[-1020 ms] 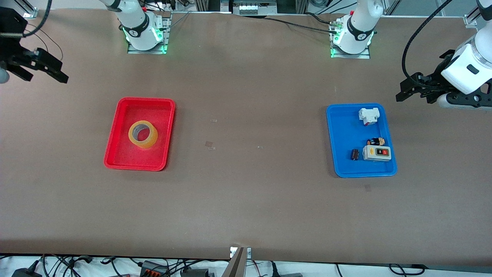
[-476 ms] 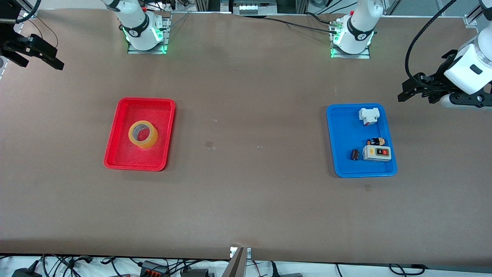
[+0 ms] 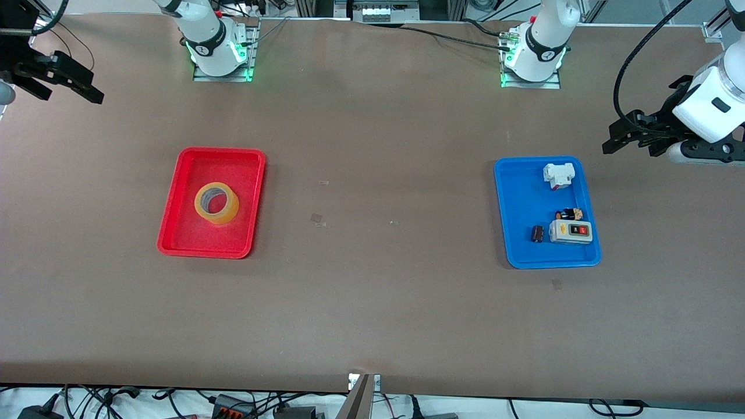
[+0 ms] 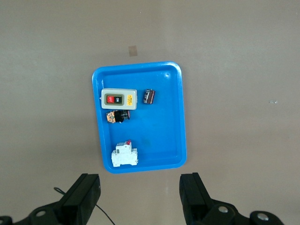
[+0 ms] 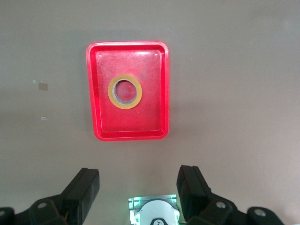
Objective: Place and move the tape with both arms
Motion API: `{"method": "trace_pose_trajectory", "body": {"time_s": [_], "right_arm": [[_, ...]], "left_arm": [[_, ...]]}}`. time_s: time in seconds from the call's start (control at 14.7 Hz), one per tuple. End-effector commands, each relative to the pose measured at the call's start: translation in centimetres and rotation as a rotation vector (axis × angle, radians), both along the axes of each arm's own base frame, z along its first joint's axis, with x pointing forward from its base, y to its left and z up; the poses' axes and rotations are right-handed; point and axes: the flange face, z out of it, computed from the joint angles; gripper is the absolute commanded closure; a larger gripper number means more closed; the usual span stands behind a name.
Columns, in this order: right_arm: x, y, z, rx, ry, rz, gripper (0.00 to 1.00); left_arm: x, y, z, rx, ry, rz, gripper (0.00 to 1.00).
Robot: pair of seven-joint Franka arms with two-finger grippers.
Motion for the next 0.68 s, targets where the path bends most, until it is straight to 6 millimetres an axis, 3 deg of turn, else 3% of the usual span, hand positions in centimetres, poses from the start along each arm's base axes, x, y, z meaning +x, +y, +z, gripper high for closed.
{"method": "trace_pose_trajectory", "body": {"time_s": [0.0, 0.61], "right_arm": [[0.31, 0.26, -0.12, 0.013, -0.024, -0.007, 0.01], [0.81, 0.04, -1.03, 0.007, -0.034, -0.009, 0.01]], "left_arm": [[-0.56, 0.04, 0.73, -0.001, -0.005, -0.005, 0.00], [-0.58, -0.04, 0.72, -0.001, -0.003, -0.007, 0.00]]}}
